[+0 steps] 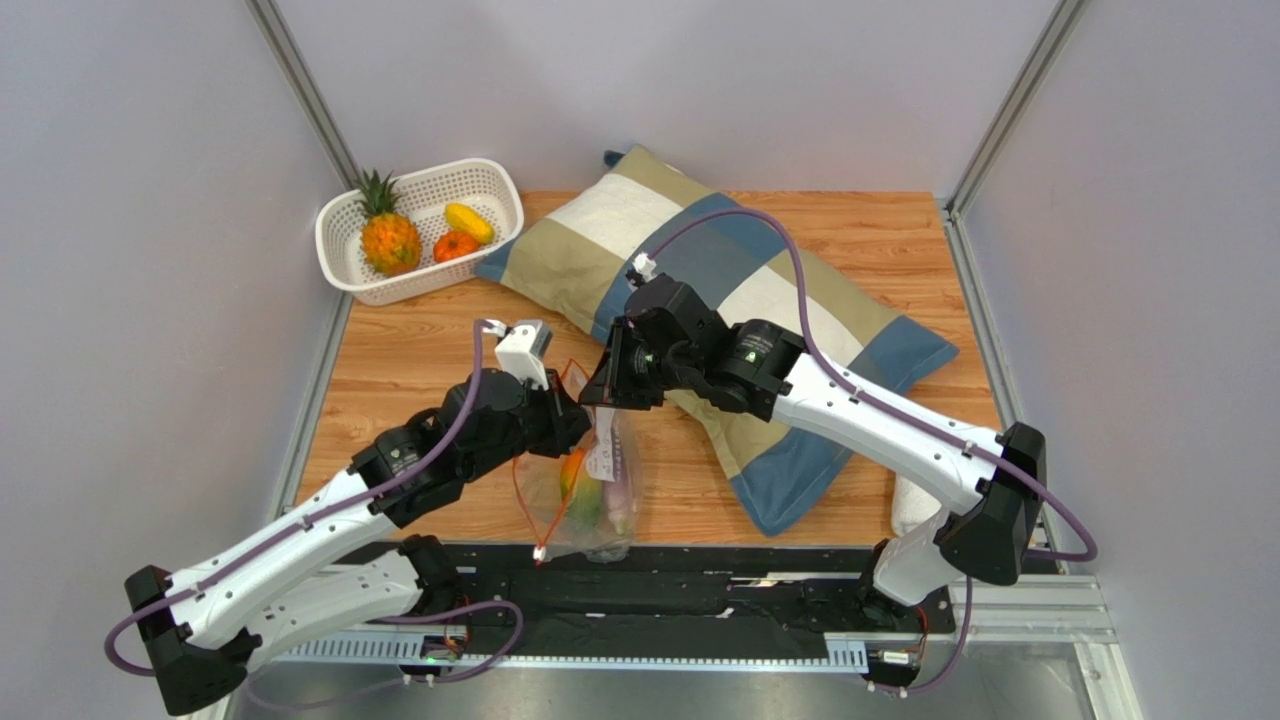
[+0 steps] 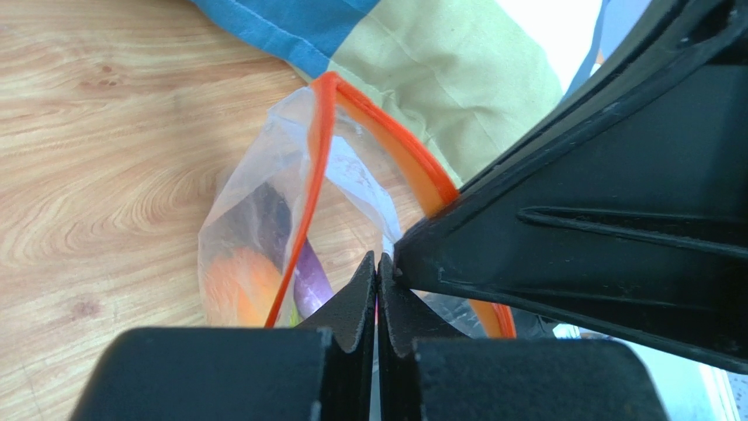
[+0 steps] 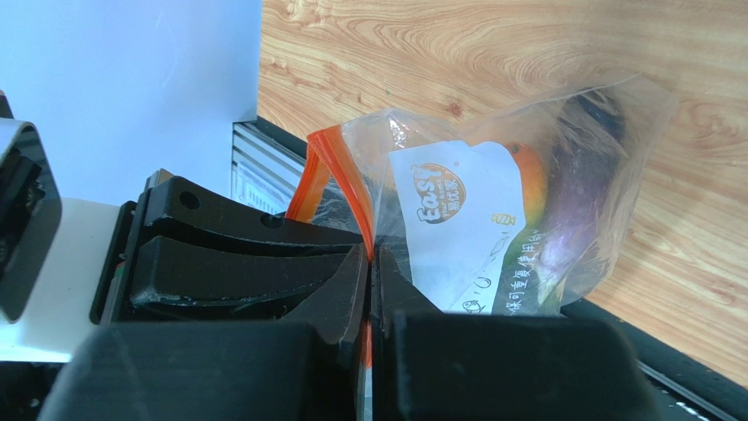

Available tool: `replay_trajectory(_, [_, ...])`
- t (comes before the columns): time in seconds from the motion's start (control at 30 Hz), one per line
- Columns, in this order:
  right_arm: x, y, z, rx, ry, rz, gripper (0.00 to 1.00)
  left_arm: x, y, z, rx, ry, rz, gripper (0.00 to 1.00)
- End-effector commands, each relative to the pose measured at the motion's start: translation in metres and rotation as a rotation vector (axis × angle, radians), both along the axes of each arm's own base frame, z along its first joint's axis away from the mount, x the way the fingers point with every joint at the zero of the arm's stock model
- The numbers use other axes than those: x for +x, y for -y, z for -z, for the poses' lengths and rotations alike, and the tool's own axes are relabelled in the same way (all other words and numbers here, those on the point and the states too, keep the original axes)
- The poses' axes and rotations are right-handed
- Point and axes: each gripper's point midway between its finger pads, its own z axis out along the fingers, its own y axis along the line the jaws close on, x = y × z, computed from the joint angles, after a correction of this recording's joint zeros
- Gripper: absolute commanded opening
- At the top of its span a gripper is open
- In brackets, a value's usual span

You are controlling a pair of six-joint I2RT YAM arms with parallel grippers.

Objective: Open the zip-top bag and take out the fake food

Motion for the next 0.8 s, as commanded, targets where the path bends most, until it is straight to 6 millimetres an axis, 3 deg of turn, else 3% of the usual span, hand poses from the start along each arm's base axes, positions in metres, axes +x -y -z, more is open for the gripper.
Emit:
replay_trajectory(0.0, [0.007,-0.001,-0.031,0.128,0.000,0.065,0.00,0.003,-0.006,-0.005,-0.052,0.017,-0.059,0.00])
replay_trajectory(0.23, [0.019,0.013,-0.055,0.229,0.006,0.167,0.00,-0.008,-0.009,0.034,0.024,0.001,-0.030,0.04])
replay_trajectory(0.53, [0.016,0.002,-0.057,0.267,-0.006,0.101,0.00,-0.005,-0.015,0.047,0.130,0.120,-0.026,0.15])
replay_trajectory(0.77, [0.025,0.002,-0.056,0.274,-0.005,0.116,0.00,-0.022,-0.007,0.048,0.047,0.150,0.090,0.18])
